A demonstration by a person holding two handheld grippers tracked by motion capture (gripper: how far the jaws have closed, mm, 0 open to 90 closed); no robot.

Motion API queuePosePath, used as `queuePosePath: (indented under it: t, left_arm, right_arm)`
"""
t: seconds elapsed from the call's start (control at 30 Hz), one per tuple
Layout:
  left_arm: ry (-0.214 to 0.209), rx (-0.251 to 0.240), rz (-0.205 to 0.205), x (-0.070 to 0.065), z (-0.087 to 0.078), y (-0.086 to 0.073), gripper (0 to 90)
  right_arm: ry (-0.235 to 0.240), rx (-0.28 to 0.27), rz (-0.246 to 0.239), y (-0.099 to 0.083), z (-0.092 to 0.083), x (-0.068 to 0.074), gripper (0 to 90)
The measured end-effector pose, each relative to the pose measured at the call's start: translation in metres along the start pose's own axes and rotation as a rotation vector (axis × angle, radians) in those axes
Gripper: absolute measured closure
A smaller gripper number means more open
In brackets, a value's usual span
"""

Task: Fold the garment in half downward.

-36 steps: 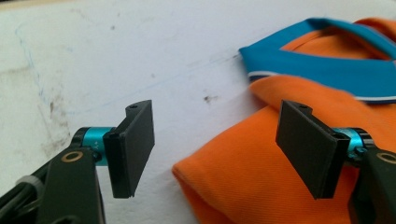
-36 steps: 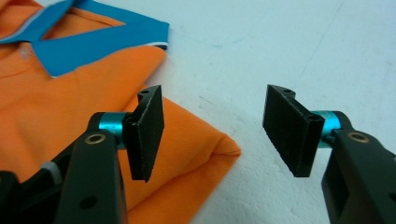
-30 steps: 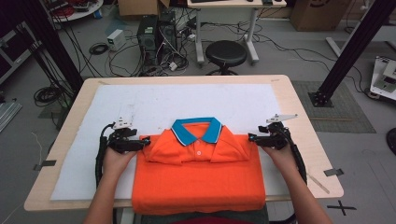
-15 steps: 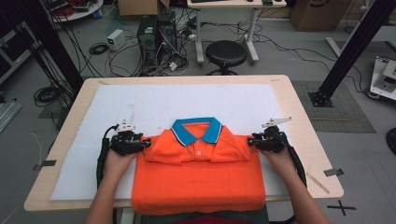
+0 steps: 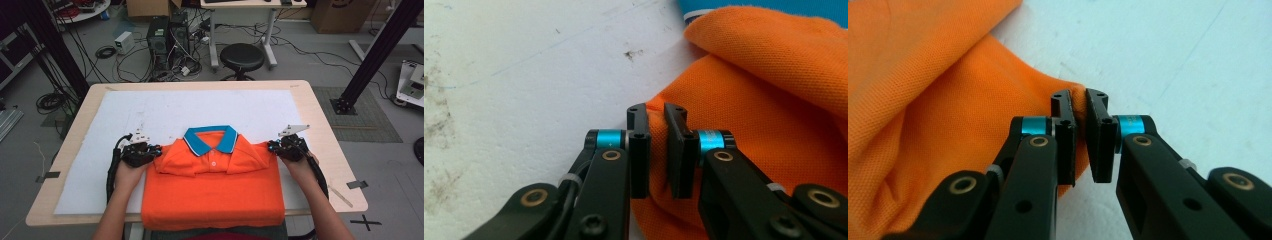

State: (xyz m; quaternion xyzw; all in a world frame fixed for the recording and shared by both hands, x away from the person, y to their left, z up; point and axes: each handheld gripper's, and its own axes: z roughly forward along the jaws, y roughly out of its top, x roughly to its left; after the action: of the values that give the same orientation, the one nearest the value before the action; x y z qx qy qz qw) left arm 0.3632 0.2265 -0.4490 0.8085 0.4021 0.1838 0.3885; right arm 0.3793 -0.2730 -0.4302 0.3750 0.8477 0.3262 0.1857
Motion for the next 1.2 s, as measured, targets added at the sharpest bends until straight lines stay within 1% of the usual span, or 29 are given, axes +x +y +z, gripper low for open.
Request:
queuePosePath:
  t: [0.07,0.17,0.23,0.3,0.37,0.47,0.5,0.53,0.6,0.63,0.67,0.7,0.77,0.83,0.87,0.9,0.93,0.97,1.03,1.07,1.1,1.13,1.17,1.2]
  left_arm:
    - [0.002,0.002,0.006,0.001,0.000,0.003,81.5]
    - [0.006,-0.002,0.004,0.002,0.002,0.007,81.6]
    - [0.008,-0.025,0.002,0.004,0.005,0.009,81.8]
    - [0.007,-0.012,-0.005,0.006,0.008,0.011,81.9]
    - [0.011,-0.011,0.001,0.006,0.012,0.016,81.9]
    - [0.017,-0.004,0.009,0.007,0.019,0.026,81.8]
    - [0.021,-0.015,0.015,0.007,0.021,0.027,81.9]
    - [0.019,-0.007,0.005,0.008,0.024,0.030,81.9]
    - [0.023,0.006,0.008,0.009,0.030,0.037,81.9]
    - [0.026,-0.002,0.015,0.009,0.033,0.041,81.9]
    - [0.032,-0.021,0.016,0.009,0.035,0.042,81.9]
    - [0.026,-0.006,0.008,0.011,0.038,0.045,82.0]
    - [0.023,0.010,0.010,0.013,0.043,0.051,82.0]
    - [0.033,-0.017,0.016,0.013,0.048,0.055,82.0]
    - [0.034,-0.018,0.011,0.013,0.049,0.055,82.0]
    - [0.029,0.008,0.004,0.014,0.053,0.058,82.0]
    - [0.028,0.011,0.004,0.014,0.055,0.060,82.0]
    - [0.030,0.007,0.004,0.015,0.057,0.061,82.0]
    - [0.023,0.010,0.003,0.015,0.060,0.067,82.0]
    - [0.021,0.003,0.005,0.016,0.061,0.069,82.0]
    - [0.015,-0.016,-0.002,0.017,0.062,0.070,82.0]
    - [0.003,-0.016,-0.027,0.019,0.063,0.072,82.0]
    - [-0.002,-0.003,-0.029,0.021,0.065,0.074,82.0]
    - [-0.001,-0.001,-0.033,0.021,0.067,0.076,81.9]
  right_arm:
    - [-0.003,-0.006,0.000,0.003,-0.001,-0.002,84.9]
    - [-0.013,-0.012,-0.002,0.006,-0.003,-0.005,84.8]
    - [-0.017,-0.015,0.005,0.007,-0.003,-0.008,84.8]
    - [-0.032,-0.023,0.001,0.009,-0.004,-0.011,84.8]
    - [-0.039,-0.026,0.006,0.010,-0.004,-0.014,84.8]
    - [-0.061,-0.029,0.003,0.011,-0.005,-0.020,84.8]
    - [-0.062,-0.026,0.012,0.011,-0.005,-0.021,84.8]
    - [-0.065,-0.024,0.014,0.011,-0.005,-0.023,84.7]
    - [-0.068,-0.024,0.024,0.010,-0.004,-0.027,84.7]
    - [-0.070,-0.022,0.026,0.010,-0.004,-0.029,84.7]
    - [-0.075,-0.018,0.032,0.009,-0.004,-0.030,84.7]
    - [-0.078,-0.018,0.032,0.009,-0.004,-0.032,84.7]
    - [-0.083,-0.021,0.039,0.009,-0.004,-0.036,84.7]
    - [-0.094,-0.024,0.035,0.010,-0.003,-0.040,84.7]
    - [-0.099,-0.029,0.037,0.011,-0.001,-0.043,84.7]
    - [-0.102,-0.023,0.040,0.011,0.000,-0.045,84.7]
    - [-0.101,-0.015,0.047,0.013,0.002,-0.049,84.7]
    - [-0.103,-0.013,0.040,0.014,0.004,-0.052,84.7]
    - [-0.106,-0.002,0.043,0.017,0.005,-0.056,84.7]
    - [-0.107,0.001,0.037,0.019,0.006,-0.058,84.7]
    - [-0.116,0.002,0.034,0.020,0.006,-0.060,84.7]
    - [-0.122,0.003,0.038,0.021,0.006,-0.062,84.7]
    - [-0.126,0.009,0.039,0.022,0.006,-0.064,84.7]
    - [-0.125,0.012,0.039,0.024,0.006,-0.066,84.7]
